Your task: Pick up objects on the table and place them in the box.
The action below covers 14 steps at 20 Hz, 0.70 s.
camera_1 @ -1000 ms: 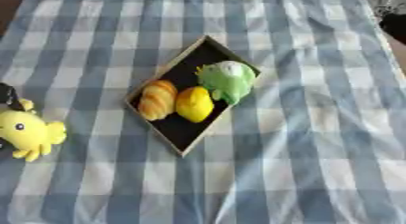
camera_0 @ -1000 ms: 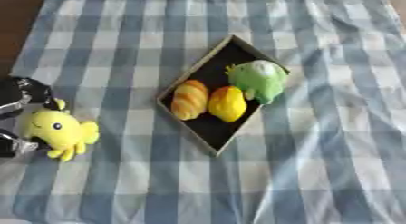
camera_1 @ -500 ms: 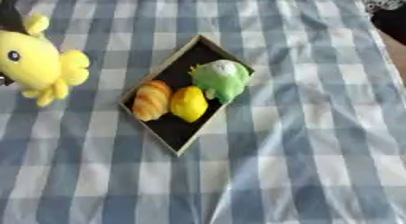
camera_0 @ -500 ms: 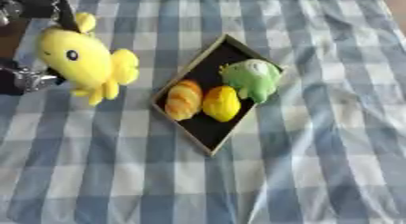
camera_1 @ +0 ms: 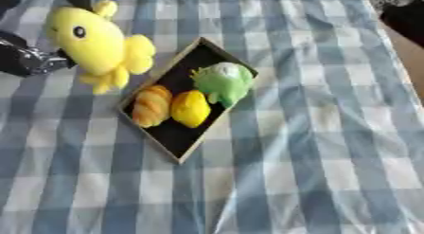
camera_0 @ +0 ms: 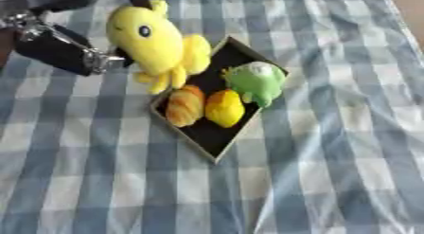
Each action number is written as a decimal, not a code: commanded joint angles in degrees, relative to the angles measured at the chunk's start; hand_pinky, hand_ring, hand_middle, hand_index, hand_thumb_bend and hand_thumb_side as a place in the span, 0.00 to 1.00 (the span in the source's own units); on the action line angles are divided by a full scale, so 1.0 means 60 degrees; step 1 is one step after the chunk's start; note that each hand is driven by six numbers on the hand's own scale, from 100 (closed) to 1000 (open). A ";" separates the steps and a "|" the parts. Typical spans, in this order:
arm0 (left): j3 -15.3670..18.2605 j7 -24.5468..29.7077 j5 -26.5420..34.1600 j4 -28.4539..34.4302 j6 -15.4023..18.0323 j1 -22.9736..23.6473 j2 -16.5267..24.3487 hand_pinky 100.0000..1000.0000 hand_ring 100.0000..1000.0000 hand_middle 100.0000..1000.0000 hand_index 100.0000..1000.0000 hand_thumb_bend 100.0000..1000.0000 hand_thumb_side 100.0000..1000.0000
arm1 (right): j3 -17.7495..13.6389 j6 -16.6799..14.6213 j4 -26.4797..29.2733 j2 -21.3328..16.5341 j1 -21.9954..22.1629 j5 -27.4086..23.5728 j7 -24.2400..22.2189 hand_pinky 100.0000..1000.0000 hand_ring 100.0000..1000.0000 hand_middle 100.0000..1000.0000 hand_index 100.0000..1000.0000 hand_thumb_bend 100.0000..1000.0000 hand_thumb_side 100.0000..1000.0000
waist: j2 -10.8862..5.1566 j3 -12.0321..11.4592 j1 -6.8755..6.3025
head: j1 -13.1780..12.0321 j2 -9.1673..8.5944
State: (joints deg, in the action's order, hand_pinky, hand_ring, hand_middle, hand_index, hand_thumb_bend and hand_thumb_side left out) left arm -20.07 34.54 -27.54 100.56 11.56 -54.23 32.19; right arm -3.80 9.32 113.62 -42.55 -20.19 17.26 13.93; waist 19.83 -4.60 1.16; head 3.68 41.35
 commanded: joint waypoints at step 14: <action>-0.0291 -0.1065 -0.1988 -0.4275 0.0953 -0.0561 -0.2084 0.68 0.67 0.58 0.70 0.23 0.00 | -0.0055 -0.0054 0.0161 0.0026 -0.0214 -0.0128 0.0030 0.88 0.96 0.87 0.84 0.00 0.42 | -0.0295 0.0164 -0.0158 | -0.0128 -0.0049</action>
State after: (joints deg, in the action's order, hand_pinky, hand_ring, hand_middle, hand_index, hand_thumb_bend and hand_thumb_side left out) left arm -22.07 28.52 -38.88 75.48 16.65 -56.81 19.55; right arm -3.50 9.05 113.62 -41.50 -20.98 16.98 13.93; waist 19.83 -3.69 0.96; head 3.12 41.32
